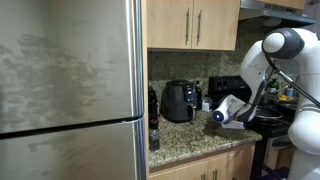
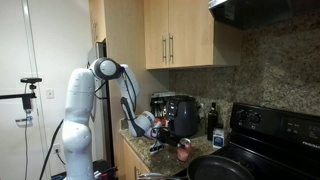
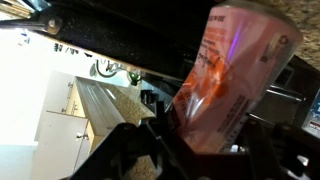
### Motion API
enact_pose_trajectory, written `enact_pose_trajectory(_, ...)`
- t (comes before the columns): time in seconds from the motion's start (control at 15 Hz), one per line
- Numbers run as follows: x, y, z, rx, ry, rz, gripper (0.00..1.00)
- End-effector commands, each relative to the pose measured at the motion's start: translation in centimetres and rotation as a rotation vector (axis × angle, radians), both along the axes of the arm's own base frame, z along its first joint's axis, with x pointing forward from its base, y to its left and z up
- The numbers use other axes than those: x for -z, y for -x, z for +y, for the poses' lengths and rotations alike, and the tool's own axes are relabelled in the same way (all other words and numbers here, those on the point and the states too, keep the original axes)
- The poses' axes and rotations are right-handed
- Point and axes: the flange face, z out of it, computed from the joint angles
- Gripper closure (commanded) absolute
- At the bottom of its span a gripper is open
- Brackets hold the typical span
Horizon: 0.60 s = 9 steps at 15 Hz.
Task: Move the can slightly backward and put it upright
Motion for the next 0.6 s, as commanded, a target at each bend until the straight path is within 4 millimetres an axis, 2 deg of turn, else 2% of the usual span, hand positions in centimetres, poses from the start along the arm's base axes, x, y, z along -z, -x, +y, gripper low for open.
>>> enact_pose_trajectory(0.0,2.7,0.0,0.1,0.016,0.035,-0.064,0.76)
enact_pose_trajectory(0.4,4.9,0.1,-0.9,0.061,0.091,-0.143,0.76)
enact_pose_trajectory(0.47,4.0,-0.7,-1.0,0.068,0.108,-0.149,0.76)
enact_pose_trajectory(0.53,4.0,-0.9,-1.1,0.073,0.121,-0.154,0.76)
